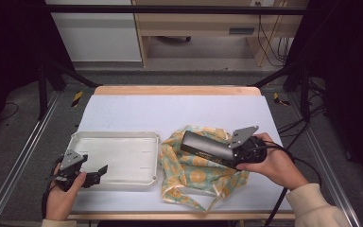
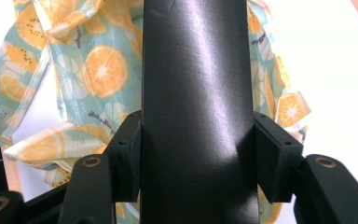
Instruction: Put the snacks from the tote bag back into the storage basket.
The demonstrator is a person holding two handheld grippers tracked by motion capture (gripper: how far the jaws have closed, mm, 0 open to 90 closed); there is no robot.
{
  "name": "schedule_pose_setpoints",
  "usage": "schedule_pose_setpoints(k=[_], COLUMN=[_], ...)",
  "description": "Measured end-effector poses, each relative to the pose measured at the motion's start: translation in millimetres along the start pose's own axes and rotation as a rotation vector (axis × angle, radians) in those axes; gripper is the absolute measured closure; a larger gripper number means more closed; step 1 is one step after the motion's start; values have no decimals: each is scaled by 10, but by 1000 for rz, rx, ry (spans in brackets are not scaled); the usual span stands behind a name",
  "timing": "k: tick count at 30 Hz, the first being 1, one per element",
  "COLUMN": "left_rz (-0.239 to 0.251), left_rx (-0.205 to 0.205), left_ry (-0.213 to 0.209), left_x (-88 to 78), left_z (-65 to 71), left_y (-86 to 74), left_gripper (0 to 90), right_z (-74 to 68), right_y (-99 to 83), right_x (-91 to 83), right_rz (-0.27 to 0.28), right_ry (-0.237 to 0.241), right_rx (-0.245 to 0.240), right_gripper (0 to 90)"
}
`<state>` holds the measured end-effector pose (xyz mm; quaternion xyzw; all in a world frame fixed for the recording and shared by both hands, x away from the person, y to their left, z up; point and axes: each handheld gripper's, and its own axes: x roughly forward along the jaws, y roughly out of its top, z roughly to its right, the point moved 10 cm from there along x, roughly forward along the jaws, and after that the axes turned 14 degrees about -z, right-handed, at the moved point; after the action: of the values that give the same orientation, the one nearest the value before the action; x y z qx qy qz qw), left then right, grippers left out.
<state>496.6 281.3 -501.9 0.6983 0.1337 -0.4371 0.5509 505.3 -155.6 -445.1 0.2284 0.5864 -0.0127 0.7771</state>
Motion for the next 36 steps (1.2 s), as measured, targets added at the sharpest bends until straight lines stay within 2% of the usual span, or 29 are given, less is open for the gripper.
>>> schedule_pose_setpoints(k=[4,7,8,9,10,11,12,13,15,17,18,19,20,21,24,25,26,27,28,29,30,31,32,33,34,35,36], left_rz=[8,12,12,10,10,5,5,8,25,31,31,28,28,18,13,2,2,-13,-13,-19,-19,-10,-10,-7,-9,-22,-22], left_rx=[10,50,50,68,68,87,87,74,62,76,76,94,94,129,152,190,190,245,245,275,275,309,309,323,345,387,387], left_ry=[2,-15,-15,-48,-48,-75,-75,-118,-148,-148,-148,-153,-153,-147,-163,-168,-168,-162,-162,-196,-196,-230,-230,-248,-266,-274,-274], left_x=[-33,-52,-52,-46,-46,-36,-36,-34,-49,-49,-49,-39,-39,-43,-56,-76,-76,-96,-96,-126,-126,-171,-171,-195,-222,-244,-244], left_z=[17,92,92,155,155,202,202,252,285,298,298,321,321,337,368,395,395,423,423,476,476,531,531,559,595,632,632], left_y=[78,195,195,241,241,295,295,362,456,589,589,688,688,777,871,957,957,1022,1022,1074,1074,1131,1131,1162,1199,1239,1239], left_gripper=[110,109,108,107,107,107,107,107,109,111,111,111,110,110,108,107,105,102,101,101,100,97,91,91,88,78,76], right_z=[-41,-52,-52,-52,-55,-51,-51,-47,-37,-28,-26,-19,-19,-6,6,16,16,21,18,14,14,6,2,2,-7,-31,-31], right_y=[54,83,83,116,131,150,150,174,238,316,341,367,367,427,480,545,545,605,628,662,662,729,758,758,788,861,861], right_x=[-75,-108,-108,-122,-122,-122,-122,-121,-131,-151,-158,-166,-166,-180,-186,-183,-183,-175,-172,-167,-167,-157,-147,-147,-133,-103,-103], right_rz=[22,26,26,36,39,41,41,46,53,73,74,72,72,65,63,61,61,51,48,46,46,43,37,37,31,19,19], right_ry=[-3,-11,-11,-14,-13,-15,-15,-16,-21,-20,-19,-22,-22,-24,-24,-19,-19,-28,-26,-24,-24,-20,-20,-20,-16,-7,-7], right_rx=[14,9,9,15,17,16,16,15,8,4,-2,-2,-2,-12,-19,-28,-28,-35,-44,-49,-49,-59,-69,-69,-74,-88,-88], right_gripper=[433,434,434,434,434,434,434,433,434,434,434,434,434,434,434,434,434,434,434,434,434,434,433,433,433,433,433])
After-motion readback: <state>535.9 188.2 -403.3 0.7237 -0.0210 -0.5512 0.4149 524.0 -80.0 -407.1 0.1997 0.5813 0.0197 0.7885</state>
